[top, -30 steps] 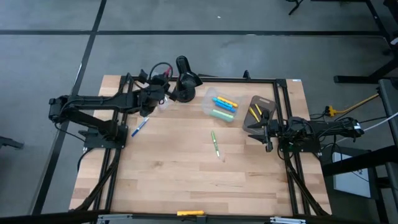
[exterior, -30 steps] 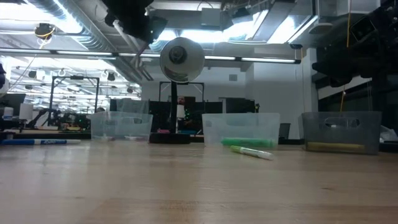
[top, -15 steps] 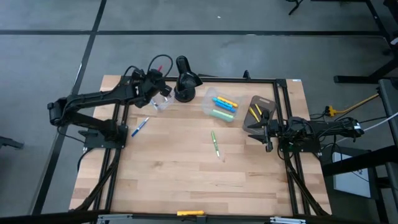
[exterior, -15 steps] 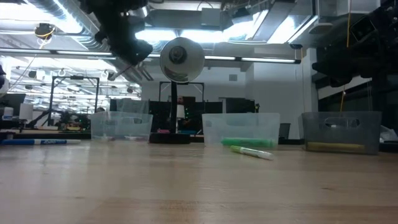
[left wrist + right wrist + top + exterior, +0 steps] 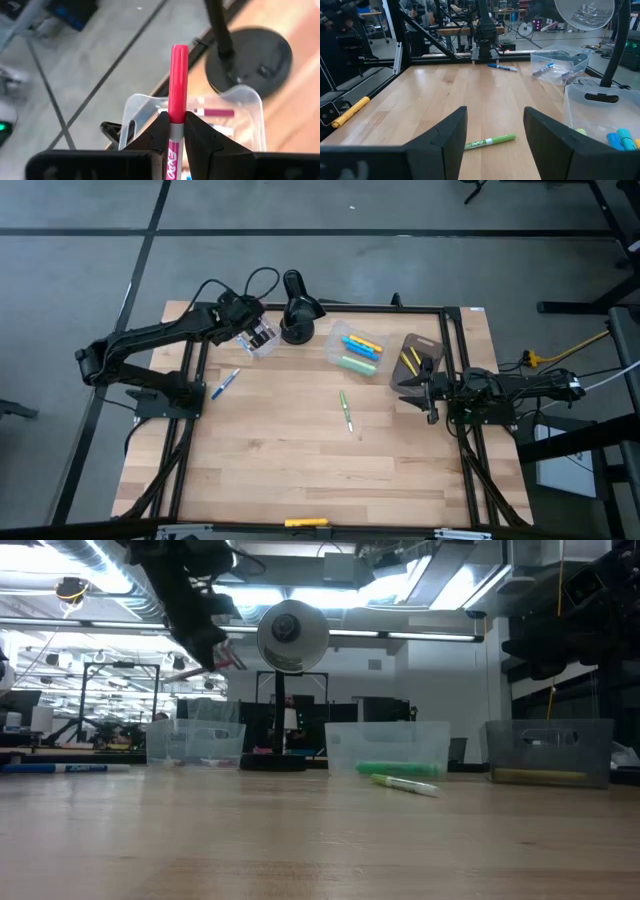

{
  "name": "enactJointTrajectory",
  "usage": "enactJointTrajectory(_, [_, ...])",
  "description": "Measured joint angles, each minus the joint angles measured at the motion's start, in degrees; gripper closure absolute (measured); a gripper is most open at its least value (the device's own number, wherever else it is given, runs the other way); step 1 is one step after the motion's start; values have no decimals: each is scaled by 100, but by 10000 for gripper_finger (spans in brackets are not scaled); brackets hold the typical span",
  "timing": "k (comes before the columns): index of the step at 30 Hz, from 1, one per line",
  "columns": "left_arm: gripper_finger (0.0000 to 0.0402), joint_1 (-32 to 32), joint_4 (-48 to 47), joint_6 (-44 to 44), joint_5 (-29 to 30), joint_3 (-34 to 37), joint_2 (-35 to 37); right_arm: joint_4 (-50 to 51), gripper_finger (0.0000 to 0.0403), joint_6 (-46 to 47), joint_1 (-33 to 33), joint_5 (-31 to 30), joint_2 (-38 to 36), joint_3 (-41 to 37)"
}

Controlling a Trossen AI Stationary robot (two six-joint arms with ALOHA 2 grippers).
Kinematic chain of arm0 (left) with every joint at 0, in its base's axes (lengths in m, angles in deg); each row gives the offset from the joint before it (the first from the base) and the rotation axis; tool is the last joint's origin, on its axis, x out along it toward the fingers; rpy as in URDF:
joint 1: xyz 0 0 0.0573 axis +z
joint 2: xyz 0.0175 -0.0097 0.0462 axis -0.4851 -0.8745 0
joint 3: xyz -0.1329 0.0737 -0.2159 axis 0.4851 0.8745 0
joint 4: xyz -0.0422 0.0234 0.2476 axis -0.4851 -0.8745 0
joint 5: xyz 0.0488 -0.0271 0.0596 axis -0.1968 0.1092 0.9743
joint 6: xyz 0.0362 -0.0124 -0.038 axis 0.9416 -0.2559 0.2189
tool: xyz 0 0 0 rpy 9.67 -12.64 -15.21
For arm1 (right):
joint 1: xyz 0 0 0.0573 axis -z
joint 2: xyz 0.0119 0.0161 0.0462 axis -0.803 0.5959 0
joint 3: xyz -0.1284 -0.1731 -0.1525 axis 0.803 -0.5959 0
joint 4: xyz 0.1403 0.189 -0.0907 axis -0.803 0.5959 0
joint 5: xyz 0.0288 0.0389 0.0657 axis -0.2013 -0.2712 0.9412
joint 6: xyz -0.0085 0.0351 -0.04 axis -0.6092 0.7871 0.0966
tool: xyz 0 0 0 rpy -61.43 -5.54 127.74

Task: Pick & Place Markers
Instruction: Put the red marker in the left transparent bin

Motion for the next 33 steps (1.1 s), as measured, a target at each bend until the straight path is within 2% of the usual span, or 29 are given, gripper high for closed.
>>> enactJointTrajectory(8, [358, 255, -365, 1496, -960, 0, -1, 0, 209, 0, -1, 0, 0, 0])
enactJointTrajectory(13, [360, 296, -749, 2115, -1215, 0, -94, -1, 209, -1, 1, 0, 0, 0])
enactJointTrajectory(20, [361, 289, -883, 2768, -1148, 0, -517, -1, 209, 1, 1, 0, 0, 0])
enactJointTrajectory(33, [359, 281, -869, 4538, -336, 0, -1241, -1, 209, 1, -1, 0, 0, 0])
